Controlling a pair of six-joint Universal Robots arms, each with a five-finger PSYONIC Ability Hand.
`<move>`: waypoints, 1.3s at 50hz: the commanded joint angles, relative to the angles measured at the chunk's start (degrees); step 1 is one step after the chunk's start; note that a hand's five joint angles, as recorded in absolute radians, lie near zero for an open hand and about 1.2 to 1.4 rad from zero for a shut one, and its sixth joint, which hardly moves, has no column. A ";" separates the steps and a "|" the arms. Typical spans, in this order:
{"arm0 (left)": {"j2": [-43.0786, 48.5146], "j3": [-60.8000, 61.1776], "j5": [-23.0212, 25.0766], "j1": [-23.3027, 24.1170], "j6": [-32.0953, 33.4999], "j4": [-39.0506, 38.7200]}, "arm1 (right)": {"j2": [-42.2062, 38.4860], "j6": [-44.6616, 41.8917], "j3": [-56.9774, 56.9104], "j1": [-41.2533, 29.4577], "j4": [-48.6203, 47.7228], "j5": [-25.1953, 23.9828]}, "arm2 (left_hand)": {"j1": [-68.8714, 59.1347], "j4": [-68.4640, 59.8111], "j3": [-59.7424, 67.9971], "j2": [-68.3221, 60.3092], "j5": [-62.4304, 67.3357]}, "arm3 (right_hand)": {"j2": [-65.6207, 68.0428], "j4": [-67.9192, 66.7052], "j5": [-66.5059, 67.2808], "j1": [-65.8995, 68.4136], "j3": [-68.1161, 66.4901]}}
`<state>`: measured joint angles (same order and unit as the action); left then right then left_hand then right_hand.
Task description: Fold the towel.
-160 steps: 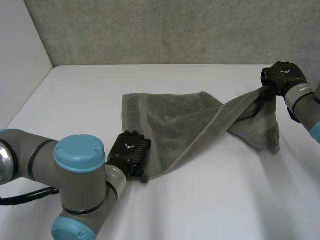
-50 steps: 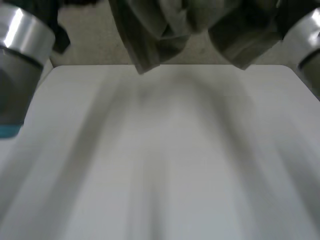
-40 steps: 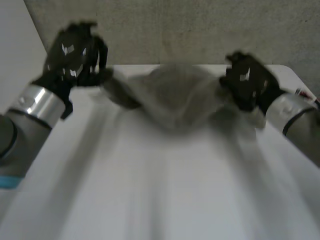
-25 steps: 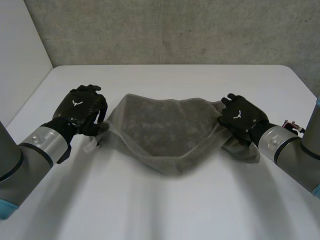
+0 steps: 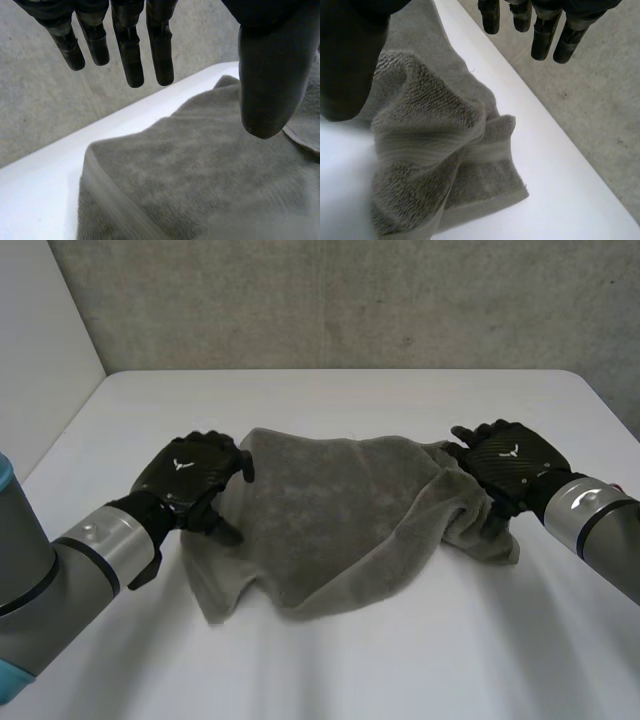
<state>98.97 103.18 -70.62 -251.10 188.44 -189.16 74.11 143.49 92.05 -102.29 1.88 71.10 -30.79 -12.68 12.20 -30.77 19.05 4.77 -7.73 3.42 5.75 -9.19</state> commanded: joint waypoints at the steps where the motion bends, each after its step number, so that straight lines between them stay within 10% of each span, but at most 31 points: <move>1: -0.27 0.70 0.04 -0.53 1.49 3.88 | 0.07 -0.14 0.76 0.52 1.63 -0.17 | 2.58 2.68 -2.20 2.55 -0.83 | -4.77 -2.27 -3.42 -5.75 -0.81; 15: -2.29 3.52 -0.75 1.93 2.90 7.84 | 1.04 0.13 2.08 0.52 1.37 0.09 | 2.08 2.68 -2.20 2.05 -0.33 | -4.77 -2.27 -3.42 -5.75 -0.81; 35: 0.87 4.31 -18.06 13.53 4.74 4.32 | 1.57 3.73 0.50 0.61 1.19 5.28 | 2.25 2.68 -2.20 2.22 -0.50 | -4.77 -2.27 -3.42 -5.75 -0.81; 52: 10.98 1.85 -22.19 14.41 8.61 -0.16 | -11.70 15.33 -14.53 -0.54 7.61 5.01 | 1.07 2.68 -2.20 1.04 0.68 | -3.44 -2.27 -3.42 -4.42 -0.81; 60: 13.44 0.18 -22.19 13.88 8.61 -0.25 | -21.72 15.60 -27.62 -0.98 17.28 4.75 | -27.70 2.68 -2.20 -27.72 29.44 | 5.31 -2.27 -3.34 4.33 -0.81; 62: 13.53 -0.52 -22.19 13.62 8.61 -0.25 | -25.75 14.99 -32.00 -2.20 19.29 5.19 | -49.12 2.68 -2.20 -49.15 50.87 | 27.18 -2.27 18.53 26.20 -0.81; 65: 13.53 -0.97 -22.19 13.53 8.61 -0.16 | -27.09 14.19 -33.95 -2.82 19.83 5.45 | -49.21 2.68 -2.20 -49.23 50.95 | 48.03 -2.27 39.38 47.05 -0.81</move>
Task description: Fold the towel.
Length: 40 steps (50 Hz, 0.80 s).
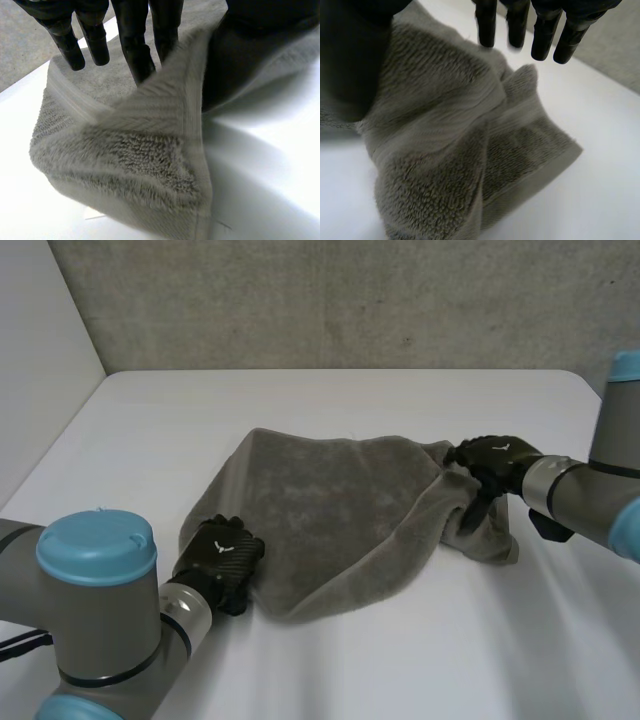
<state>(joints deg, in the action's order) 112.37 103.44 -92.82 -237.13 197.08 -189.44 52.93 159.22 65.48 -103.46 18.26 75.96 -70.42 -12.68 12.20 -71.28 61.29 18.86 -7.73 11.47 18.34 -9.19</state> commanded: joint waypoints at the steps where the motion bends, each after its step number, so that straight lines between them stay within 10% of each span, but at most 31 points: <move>1: -0.13 -1.74 0.01 -0.61 -0.02 0.12 | -6.43 -2.50 -9.04 -1.92 3.71 0.68 | -9.58 2.68 -2.20 -8.72 8.71 | 51.93 -2.27 49.32 52.45 -0.81; 17: -16.04 -7.55 4.41 -7.73 -1.17 0.74 | 21.87 -4.18 8.17 -1.22 -16.86 -13.56 | -9.58 2.68 -2.20 -8.72 8.71 | 61.14 -2.27 58.53 61.66 -0.81; 28: -19.82 -1.84 6.52 -9.31 -1.34 1.97 | 31.62 -43.90 34.54 6.61 -21.16 -17.08 | -9.58 2.68 -2.20 -8.72 8.71 | 61.14 -2.27 58.53 61.66 -0.81; 30: -19.47 -0.87 6.52 -9.40 -1.34 1.97 | 31.36 -51.20 37.44 7.31 -21.08 -16.90 | -9.58 2.68 -2.20 -8.72 8.71 | 44.04 -2.27 41.43 44.56 -0.81; 32: -18.16 0.53 6.60 -9.40 -1.34 1.97 | 30.13 -61.00 40.94 11.50 -21.25 -17.08 | -9.58 2.68 -2.20 -8.72 8.71 | -18.56 -2.27 -11.47 -18.04 -0.81; 38: -13.49 0.71 6.60 -8.43 -1.34 1.97 | 30.66 -54.54 38.23 13.11 -21.08 -16.81 | -9.58 2.68 -2.20 -8.72 8.71 | -18.86 -2.27 -11.47 -18.34 -0.81; 40: -12.18 0.71 6.52 -8.08 -1.34 2.05 | 32.23 -35.75 32.98 12.23 -20.11 -17.51 | -9.58 2.68 -2.20 -8.72 8.71 | -18.86 -2.27 -11.47 -18.34 -0.81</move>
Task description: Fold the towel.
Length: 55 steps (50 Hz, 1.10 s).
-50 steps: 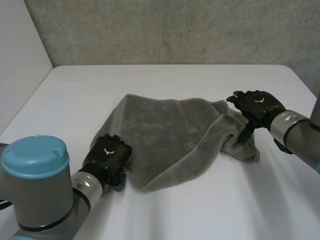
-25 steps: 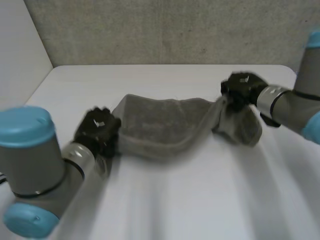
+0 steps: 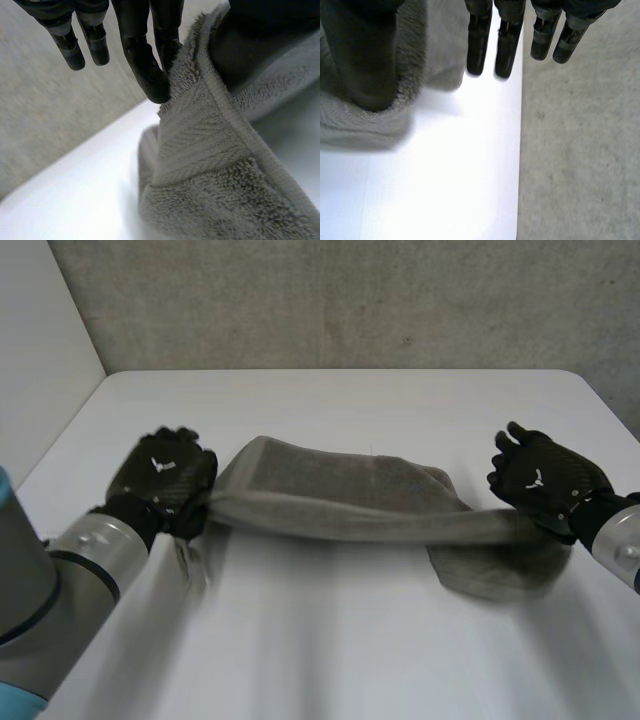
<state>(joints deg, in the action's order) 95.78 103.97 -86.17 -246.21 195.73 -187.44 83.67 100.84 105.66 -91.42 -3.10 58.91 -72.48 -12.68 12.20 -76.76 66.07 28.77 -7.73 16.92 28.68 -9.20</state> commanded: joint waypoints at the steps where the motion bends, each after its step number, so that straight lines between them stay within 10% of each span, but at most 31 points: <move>1: 4.42 0.19 -0.14 0.99 0.01 0.06 | 1.50 22.73 -7.22 0.19 1.26 -0.46 | -7.52 2.68 -2.20 -3.24 3.93 | -28.77 -2.27 -16.92 -28.68 -0.80; 3: 4.68 0.01 -0.14 1.61 0.01 0.06 | 2.28 44.95 -12.99 0.28 3.27 -2.04 | -7.52 2.68 -2.20 -3.24 3.93 | -28.77 -2.27 -16.92 -28.68 -0.80; 10: 4.77 0.01 -0.23 2.14 -0.08 0.06 | -1.47 64.74 -21.18 0.72 10.64 -6.79 | -7.52 2.68 -2.20 -3.24 3.93 | -28.77 -2.27 -16.92 -28.68 -0.80; 24: 4.68 0.36 -0.32 2.14 -0.17 0.15 | -18.19 50.28 -29.82 0.28 32.18 -0.49 | -7.52 2.68 -2.20 -3.24 3.93 | -19.52 -2.27 -16.92 -19.44 -0.80; 33: 4.68 0.01 -0.23 1.87 -0.08 0.15 | -22.04 39.52 -29.80 1.16 32.72 8.84 | -7.52 2.68 -2.20 -3.24 3.93 | -14.17 -2.27 -12.33 -14.08 -0.80; 55: 5.12 0.36 -0.05 1.78 -0.08 -0.02 | -30.67 36.18 -34.73 1.16 33.25 11.58 | -7.52 2.68 -2.20 -3.24 3.93 | 7.73 -2.27 9.58 7.82 -0.80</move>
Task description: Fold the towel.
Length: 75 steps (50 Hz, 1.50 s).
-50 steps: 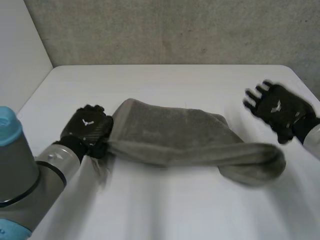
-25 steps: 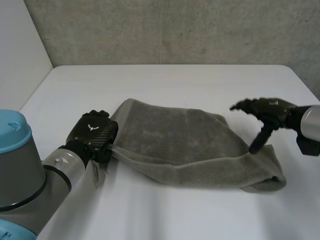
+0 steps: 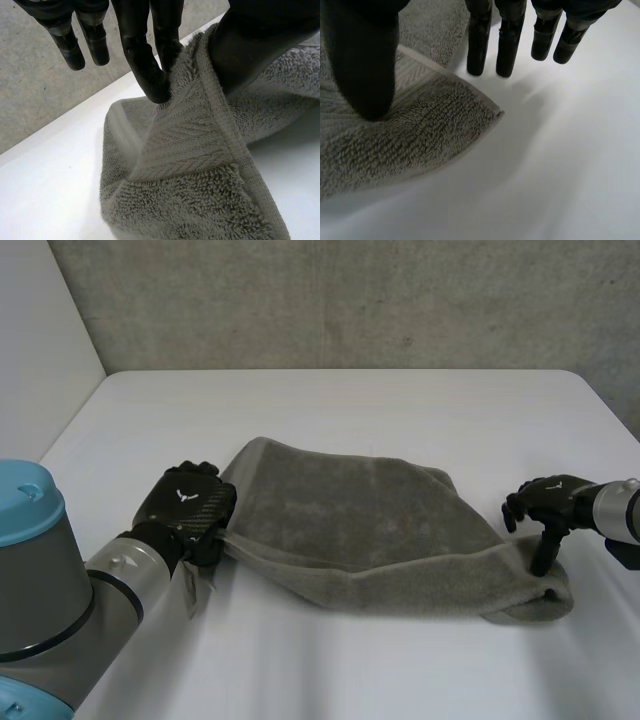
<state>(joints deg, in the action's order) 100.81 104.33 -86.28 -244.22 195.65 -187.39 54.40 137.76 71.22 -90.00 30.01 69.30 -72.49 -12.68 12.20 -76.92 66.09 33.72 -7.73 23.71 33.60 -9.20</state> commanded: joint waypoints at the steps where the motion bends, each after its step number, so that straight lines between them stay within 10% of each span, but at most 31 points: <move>1: 0.08 0.00 0.06 -0.20 0.00 -0.08 | -1.40 -0.73 -0.30 -0.26 0.13 1.19 | -7.51 2.68 -2.20 -3.08 3.91 | 2.77 -2.27 2.78 2.90 -0.80; 5: 0.08 0.00 0.06 -0.47 0.09 -0.08 | -1.58 -1.35 -0.47 -0.35 0.40 1.19 | -7.51 2.68 -2.20 -3.08 3.91 | 6.77 -2.27 6.78 6.90 -0.80; 10: 0.00 -0.09 -0.03 -0.56 0.35 0.00 | -0.88 -1.18 -1.44 -0.79 2.50 0.58 | -7.51 2.68 -2.20 -3.08 3.91 | 44.71 -2.27 44.73 44.84 -0.80; 24: -1.06 -0.26 0.58 -1.35 0.88 4.12 | 12.39 1.66 7.60 -0.26 5.41 -17.34 | -7.51 2.68 -2.20 -3.08 3.91 | 46.28 -2.27 46.29 46.40 -0.80; 33: 2.61 -5.43 9.36 -4.94 8.68 15.19 | 10.64 -20.23 6.93 -1.13 4.98 -2.72 | -7.51 2.68 -2.20 -3.08 3.91 | 46.28 -2.27 46.29 46.40 -0.80; 40: 12.12 -20.74 9.11 -5.39 15.12 17.05 | 7.47 -18.84 -7.85 -5.89 -9.01 1.45 | -7.51 2.68 -2.20 -3.08 3.91 | 46.28 -2.27 46.29 46.40 -0.80; 44: 15.82 -35.68 8.41 -4.25 14.32 6.24 | 7.21 -9.17 -19.90 -10.37 -30.27 5.05 | -7.51 2.68 -2.20 -3.08 3.91 | 46.28 -2.27 46.29 46.40 -0.80; 46: 14.33 -38.23 7.79 -2.67 12.40 -10.98 | 9.92 1.76 -20.60 -12.99 -46.72 9.34 | -7.51 2.68 -2.20 -3.08 3.91 | 46.28 -2.27 46.29 46.40 -0.80; 52: 2.22 -31.83 6.74 -0.73 2.22 -39.25 | 21.26 13.58 -13.50 -12.92 -56.55 9.81 | -7.51 2.68 -2.20 -3.08 3.91 | 46.28 -2.27 46.29 46.40 -0.80; 65: 3.06 -20.32 22.28 -7.49 -5.45 -22.60 | 21.63 13.24 3.11 -6.60 -44.78 -3.28 | -7.51 2.68 -2.20 -3.08 3.91 | 46.28 -2.27 46.29 46.40 -0.80; 75: 9.74 -10.83 24.23 -11.28 -1.69 -17.05 | 20.49 6.76 19.19 -5.98 -44.69 -9.09 | -7.51 2.68 -2.20 -3.08 3.91 | 46.28 -2.27 46.29 46.40 -0.80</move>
<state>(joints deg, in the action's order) 107.36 89.00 -62.27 -254.00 190.68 -206.23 75.85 149.10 82.43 -96.12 -14.42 62.71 -72.60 -12.68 12.20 -76.97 66.57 76.27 -7.73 66.19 73.95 -9.21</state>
